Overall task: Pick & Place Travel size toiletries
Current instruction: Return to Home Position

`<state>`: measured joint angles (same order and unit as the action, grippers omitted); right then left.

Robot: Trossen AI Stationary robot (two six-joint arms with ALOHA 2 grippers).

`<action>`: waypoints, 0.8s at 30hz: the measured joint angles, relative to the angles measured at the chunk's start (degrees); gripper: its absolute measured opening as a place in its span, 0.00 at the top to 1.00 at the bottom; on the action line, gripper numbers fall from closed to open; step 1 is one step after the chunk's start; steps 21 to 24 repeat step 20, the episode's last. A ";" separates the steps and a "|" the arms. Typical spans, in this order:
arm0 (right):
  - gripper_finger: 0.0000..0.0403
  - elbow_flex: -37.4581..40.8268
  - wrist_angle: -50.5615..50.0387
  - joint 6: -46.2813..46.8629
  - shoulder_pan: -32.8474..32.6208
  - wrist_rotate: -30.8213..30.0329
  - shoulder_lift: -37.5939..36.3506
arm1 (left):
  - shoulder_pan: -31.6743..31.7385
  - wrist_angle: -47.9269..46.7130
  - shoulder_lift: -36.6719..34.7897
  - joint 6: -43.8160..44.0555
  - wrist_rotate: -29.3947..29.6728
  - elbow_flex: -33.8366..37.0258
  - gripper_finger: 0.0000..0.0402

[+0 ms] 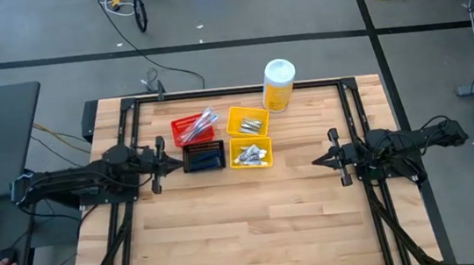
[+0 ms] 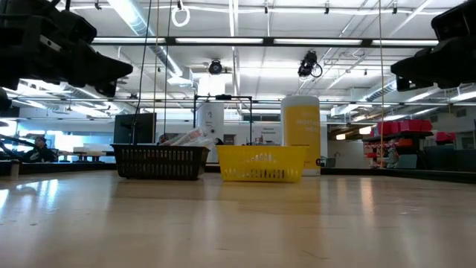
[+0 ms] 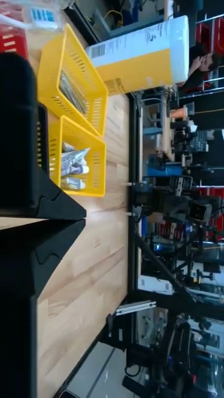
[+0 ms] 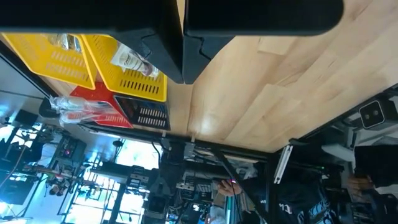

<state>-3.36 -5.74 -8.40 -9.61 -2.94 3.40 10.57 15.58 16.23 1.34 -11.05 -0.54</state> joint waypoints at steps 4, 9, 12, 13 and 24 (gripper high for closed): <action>0.99 0.00 0.00 0.00 0.00 0.02 0.02 | 0.00 -3.44 -2.71 0.07 0.26 0.00 0.96; 0.99 0.00 0.00 0.00 0.00 0.02 0.02 | 0.00 -7.17 -4.79 -0.06 0.35 0.02 0.99; 0.99 0.00 0.00 0.00 0.00 0.02 0.02 | 0.00 -8.41 -5.49 -0.12 0.42 0.02 0.98; 0.99 0.00 0.00 0.00 0.00 0.02 0.02 | 0.00 -8.78 -5.58 -0.17 0.85 0.02 0.97; 0.99 0.00 0.00 0.00 0.00 0.02 0.02 | 0.02 -10.11 -5.59 0.95 2.34 0.02 0.95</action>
